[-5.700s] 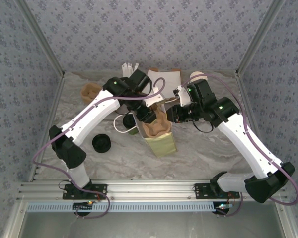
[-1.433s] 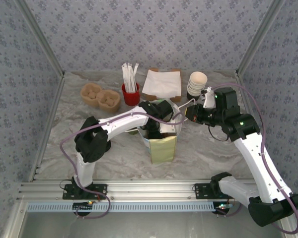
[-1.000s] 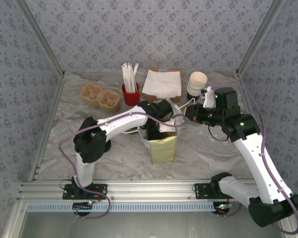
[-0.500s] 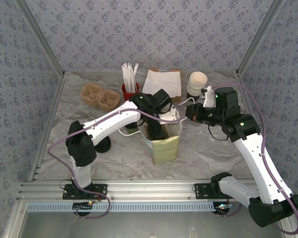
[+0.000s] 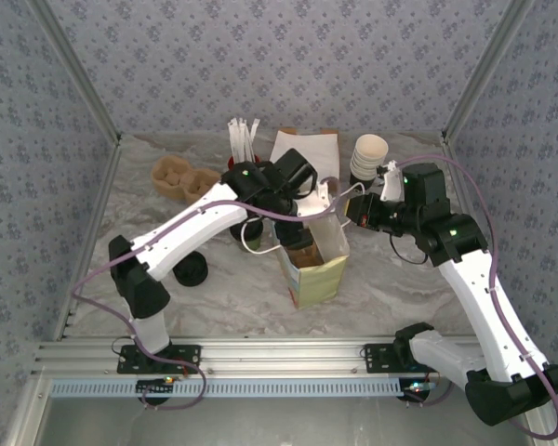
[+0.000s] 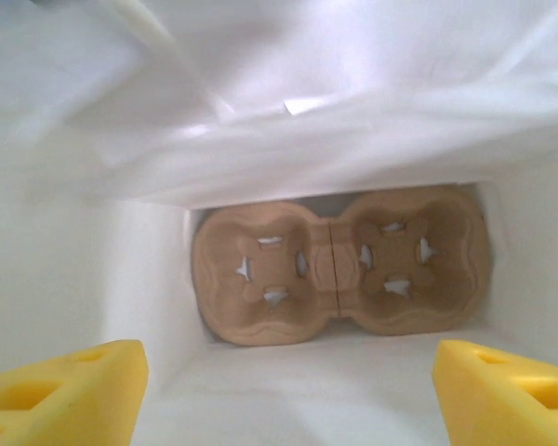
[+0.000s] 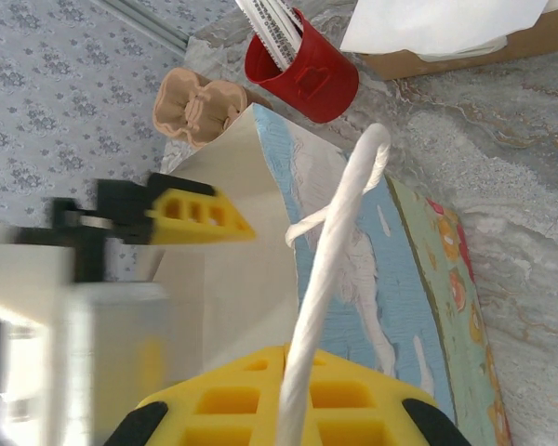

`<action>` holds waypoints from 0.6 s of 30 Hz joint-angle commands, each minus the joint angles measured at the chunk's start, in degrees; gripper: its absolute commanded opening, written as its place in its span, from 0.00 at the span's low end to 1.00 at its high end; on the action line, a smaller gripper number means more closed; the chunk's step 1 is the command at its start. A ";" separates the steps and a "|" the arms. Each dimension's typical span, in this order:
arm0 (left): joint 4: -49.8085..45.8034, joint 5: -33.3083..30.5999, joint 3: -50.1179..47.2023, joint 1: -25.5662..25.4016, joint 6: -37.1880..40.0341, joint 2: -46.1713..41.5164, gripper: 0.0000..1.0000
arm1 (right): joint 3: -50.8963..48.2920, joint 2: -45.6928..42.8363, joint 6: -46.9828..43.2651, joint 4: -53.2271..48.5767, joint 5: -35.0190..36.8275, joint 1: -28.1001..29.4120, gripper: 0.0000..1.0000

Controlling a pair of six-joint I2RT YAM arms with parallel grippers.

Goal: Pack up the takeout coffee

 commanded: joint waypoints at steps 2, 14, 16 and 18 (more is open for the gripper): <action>0.02 -1.06 5.69 -0.42 -5.26 -4.49 0.81 | -2.22 -0.43 0.05 0.14 0.46 -0.27 0.09; 2.76 -22.49 16.66 4.26 -30.27 -8.48 0.89 | -4.98 -7.07 4.63 0.60 13.26 -0.09 0.07; 1.51 -25.62 15.75 5.80 -32.74 -9.29 0.92 | -5.12 -8.21 4.97 0.21 15.06 -0.07 0.07; 1.24 -28.09 12.55 7.31 -34.45 -10.83 0.94 | -5.15 -8.87 5.41 0.03 15.97 -0.07 0.06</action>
